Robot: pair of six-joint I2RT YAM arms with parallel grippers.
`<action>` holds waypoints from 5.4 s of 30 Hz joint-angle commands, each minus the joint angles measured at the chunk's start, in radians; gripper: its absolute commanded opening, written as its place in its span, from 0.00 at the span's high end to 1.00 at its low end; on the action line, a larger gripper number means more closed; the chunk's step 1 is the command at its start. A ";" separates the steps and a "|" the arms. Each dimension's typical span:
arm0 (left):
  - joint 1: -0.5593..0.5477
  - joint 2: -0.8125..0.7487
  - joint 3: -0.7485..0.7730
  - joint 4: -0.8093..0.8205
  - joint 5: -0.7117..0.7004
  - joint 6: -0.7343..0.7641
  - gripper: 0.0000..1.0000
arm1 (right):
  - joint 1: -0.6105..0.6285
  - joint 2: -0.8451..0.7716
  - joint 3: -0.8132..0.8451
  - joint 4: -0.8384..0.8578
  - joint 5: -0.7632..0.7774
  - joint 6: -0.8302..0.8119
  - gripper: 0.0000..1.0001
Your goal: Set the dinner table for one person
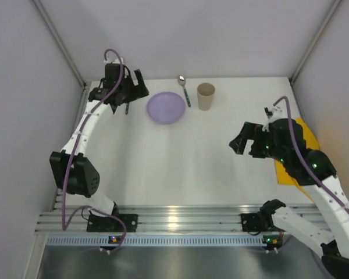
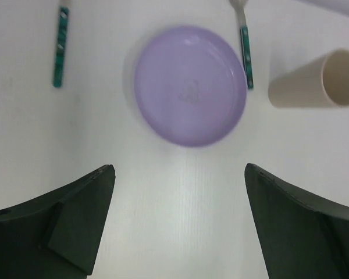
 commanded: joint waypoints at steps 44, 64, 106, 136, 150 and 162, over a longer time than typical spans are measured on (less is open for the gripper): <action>-0.345 -0.424 -0.437 -0.210 -0.009 -0.098 0.03 | -0.861 0.711 -0.249 0.129 0.184 -0.045 0.13; -0.390 -0.258 -0.220 -0.316 0.017 -0.071 0.06 | -0.956 0.904 -0.333 0.349 0.049 0.024 0.64; -0.466 -0.369 -0.572 -0.124 -0.181 -0.220 0.02 | 0.084 0.889 0.341 -0.017 -0.363 0.042 0.00; -0.336 0.237 -0.455 0.124 0.190 0.047 0.53 | -0.373 0.720 -0.215 0.140 -0.208 -0.107 0.00; -0.322 0.016 -0.627 0.095 0.179 -0.043 1.00 | -0.321 0.904 -0.273 0.366 -0.365 -0.093 1.00; -0.141 -0.405 -0.722 -0.245 -0.052 -0.177 1.00 | -0.568 0.815 -0.202 0.101 0.034 -0.087 1.00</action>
